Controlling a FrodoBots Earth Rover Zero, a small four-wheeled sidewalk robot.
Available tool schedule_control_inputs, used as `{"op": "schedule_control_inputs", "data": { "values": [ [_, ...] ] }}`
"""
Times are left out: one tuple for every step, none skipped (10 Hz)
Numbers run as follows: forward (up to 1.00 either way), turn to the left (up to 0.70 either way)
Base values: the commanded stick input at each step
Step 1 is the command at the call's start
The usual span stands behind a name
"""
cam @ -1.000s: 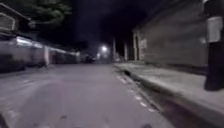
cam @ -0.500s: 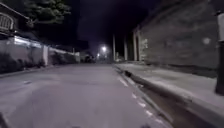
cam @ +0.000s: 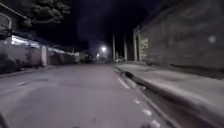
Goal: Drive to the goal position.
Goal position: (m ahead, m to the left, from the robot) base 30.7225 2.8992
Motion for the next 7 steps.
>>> {"op": "schedule_control_inputs", "data": {
  "values": [
    [0.5,0.0],
    [0.5,0.0],
    [0.5,0.0],
    [0.5,0.0],
    [0.5,0.0],
    [0.5,0.0],
    [0.5,0.0]
  ]
}}
